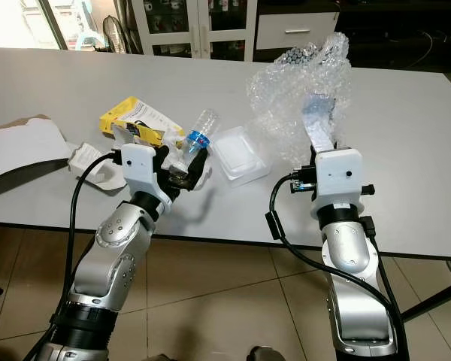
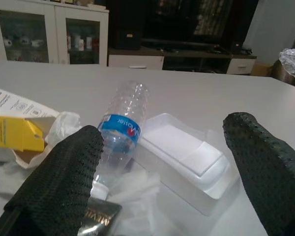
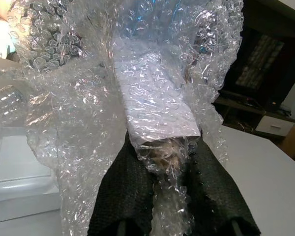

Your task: Picking trash to rubbish bin

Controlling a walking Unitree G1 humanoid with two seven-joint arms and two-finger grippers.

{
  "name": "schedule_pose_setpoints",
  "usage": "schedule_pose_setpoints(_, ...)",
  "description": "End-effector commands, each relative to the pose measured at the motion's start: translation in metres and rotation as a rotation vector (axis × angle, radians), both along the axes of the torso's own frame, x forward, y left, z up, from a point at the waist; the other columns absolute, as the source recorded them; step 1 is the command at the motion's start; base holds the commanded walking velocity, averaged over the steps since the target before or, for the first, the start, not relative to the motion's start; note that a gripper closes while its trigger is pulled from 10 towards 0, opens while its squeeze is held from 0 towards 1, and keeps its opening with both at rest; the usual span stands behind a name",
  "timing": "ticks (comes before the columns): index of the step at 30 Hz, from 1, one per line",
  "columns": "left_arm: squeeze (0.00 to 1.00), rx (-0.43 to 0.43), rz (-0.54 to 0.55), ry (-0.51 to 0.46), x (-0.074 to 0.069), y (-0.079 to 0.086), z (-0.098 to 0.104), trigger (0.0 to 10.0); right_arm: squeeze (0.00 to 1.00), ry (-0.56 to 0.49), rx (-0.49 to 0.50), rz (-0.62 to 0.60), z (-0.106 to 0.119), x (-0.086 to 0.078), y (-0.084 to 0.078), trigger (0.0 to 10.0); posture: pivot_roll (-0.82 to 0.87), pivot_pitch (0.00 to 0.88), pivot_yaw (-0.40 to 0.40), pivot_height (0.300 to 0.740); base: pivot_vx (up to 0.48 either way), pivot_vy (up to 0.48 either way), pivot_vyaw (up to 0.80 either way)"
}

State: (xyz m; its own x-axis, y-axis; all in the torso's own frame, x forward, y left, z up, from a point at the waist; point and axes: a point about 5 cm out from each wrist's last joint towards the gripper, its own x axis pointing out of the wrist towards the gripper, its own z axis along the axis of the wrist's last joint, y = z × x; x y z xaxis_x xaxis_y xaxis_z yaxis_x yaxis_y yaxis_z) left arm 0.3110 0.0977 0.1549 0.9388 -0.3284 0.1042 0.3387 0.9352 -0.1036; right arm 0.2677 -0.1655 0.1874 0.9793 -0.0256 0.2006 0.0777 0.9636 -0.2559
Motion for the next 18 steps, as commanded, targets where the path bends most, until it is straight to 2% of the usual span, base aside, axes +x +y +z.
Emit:
schedule_pose_setpoints(1, 0.0, -0.002, 0.004, 0.011, -0.0004, 0.0009, -0.0012, 10.0, 0.0, 0.014, 0.008, 0.017, -0.0005, 0.0029, 0.0024, 10.0, -0.09, 0.066, -0.008, 0.74, 0.0, 0.262, 0.0)
schedule_pose_setpoints(8, 0.0, 0.011, -0.004, 0.012, 0.0008, 0.0048, -0.0003, 10.0, 0.0, 0.025, 0.021, 0.016, -0.0041, 0.002, 0.0053, 10.0, -0.09, 0.072, 0.007, 0.74, 0.0, 0.313, 0.0)
schedule_pose_setpoints(18, 0.0, 0.031, -0.015, 0.019, -0.0012, 0.0056, -0.0013, 10.0, 0.0, 0.033, 0.028, 0.013, -0.0078, 0.0014, 0.0077, 10.0, -0.08, 0.083, 0.015, 0.74, 0.0, 0.442, 0.0)
